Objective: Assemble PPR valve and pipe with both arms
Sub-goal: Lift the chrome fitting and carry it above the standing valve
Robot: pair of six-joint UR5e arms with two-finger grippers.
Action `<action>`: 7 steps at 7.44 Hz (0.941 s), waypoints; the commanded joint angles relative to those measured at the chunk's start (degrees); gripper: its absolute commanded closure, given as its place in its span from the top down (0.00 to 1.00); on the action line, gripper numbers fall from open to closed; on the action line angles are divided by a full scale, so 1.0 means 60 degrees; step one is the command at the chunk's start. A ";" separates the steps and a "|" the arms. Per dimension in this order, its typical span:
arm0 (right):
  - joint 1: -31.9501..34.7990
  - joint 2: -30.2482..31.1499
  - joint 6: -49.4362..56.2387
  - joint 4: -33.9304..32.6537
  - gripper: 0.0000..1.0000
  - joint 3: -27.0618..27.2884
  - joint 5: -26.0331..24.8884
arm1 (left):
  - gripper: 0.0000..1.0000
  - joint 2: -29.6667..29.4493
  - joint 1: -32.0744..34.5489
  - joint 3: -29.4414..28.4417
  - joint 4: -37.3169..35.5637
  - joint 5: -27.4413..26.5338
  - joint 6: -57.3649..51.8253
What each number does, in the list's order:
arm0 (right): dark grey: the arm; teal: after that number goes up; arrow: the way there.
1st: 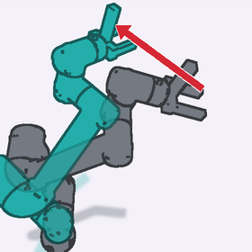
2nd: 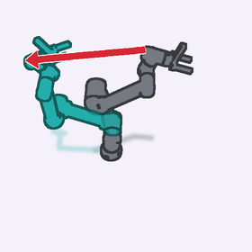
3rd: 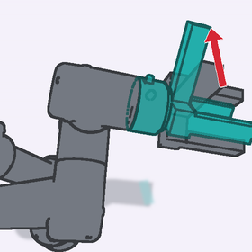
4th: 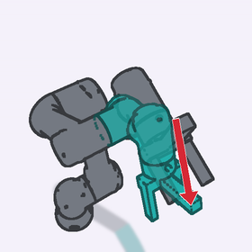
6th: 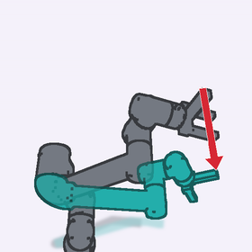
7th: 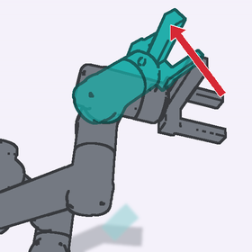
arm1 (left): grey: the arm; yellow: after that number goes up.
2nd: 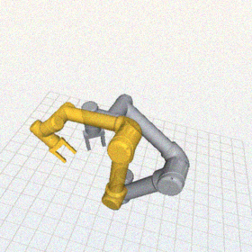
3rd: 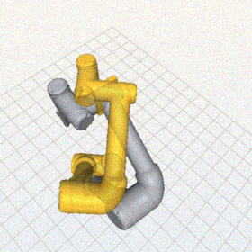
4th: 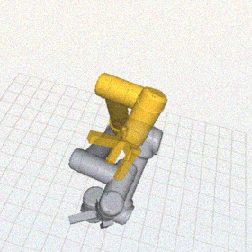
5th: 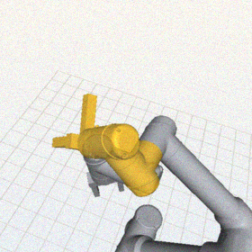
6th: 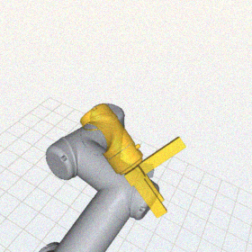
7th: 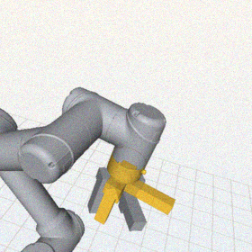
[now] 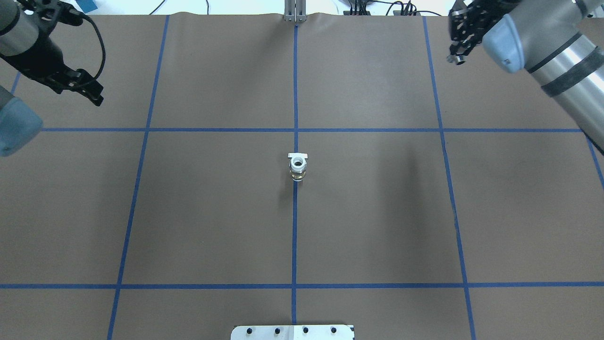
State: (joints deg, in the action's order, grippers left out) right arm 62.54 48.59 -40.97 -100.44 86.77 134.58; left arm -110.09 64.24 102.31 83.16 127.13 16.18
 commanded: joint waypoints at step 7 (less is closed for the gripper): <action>-0.3889 -0.2489 -0.5755 -0.0018 0.00 -0.0297 -0.2376 | 1.00 0.0228 0.0148 -0.0339 0.0100 -0.0006 -0.0367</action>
State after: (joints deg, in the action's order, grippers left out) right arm 40.79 33.69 -75.16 -100.62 85.12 120.77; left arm -108.72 65.16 100.50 83.54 127.15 14.08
